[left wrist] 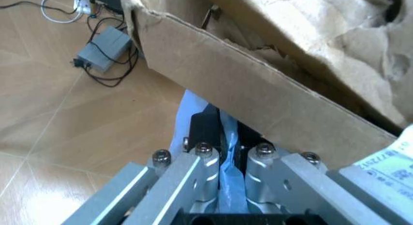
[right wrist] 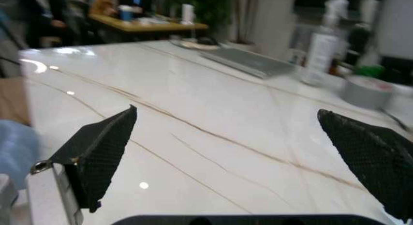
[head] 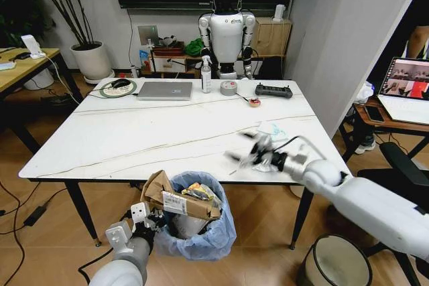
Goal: Pick up the trash bin and place the trash from the table into it.
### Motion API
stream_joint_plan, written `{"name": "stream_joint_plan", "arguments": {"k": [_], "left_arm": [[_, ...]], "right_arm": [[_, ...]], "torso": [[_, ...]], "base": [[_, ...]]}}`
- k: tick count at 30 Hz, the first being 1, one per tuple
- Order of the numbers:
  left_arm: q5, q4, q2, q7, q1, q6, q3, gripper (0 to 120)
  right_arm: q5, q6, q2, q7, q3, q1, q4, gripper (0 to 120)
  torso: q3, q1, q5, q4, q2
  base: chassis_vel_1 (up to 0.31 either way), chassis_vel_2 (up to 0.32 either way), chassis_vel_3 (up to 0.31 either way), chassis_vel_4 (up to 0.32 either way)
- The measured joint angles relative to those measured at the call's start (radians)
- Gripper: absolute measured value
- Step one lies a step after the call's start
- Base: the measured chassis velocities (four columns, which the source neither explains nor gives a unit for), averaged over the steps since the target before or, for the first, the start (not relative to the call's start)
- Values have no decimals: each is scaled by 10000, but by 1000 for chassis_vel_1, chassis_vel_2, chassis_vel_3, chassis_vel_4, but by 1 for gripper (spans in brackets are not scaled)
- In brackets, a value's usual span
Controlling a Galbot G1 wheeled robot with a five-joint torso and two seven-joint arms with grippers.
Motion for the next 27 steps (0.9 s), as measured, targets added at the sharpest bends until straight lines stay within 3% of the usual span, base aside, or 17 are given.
{"name": "stream_joint_plan", "arguments": {"k": [7,15,27], "left_arm": [[-12,8,19,1,-42,-14,-30,0],[-15,-9,39,-4,-35,-17,-63,0],[-16,-52,57,0,34,-36,-93,0]], "right_arm": [[436,-1117,-1029,1815,316,-763,788,100],[953,-1444,-1157,2486,20,-1007,1390,100],[1131,-1642,-863,2923,-270,-1184,964,98]], "torso": [[-1,-2,-5,-6,1],[-1,-2,-5,-1,0],[-1,-3,-4,-2,0]], "base": [[0,0,0,0],[0,0,0,0],[0,0,0,0]]}}
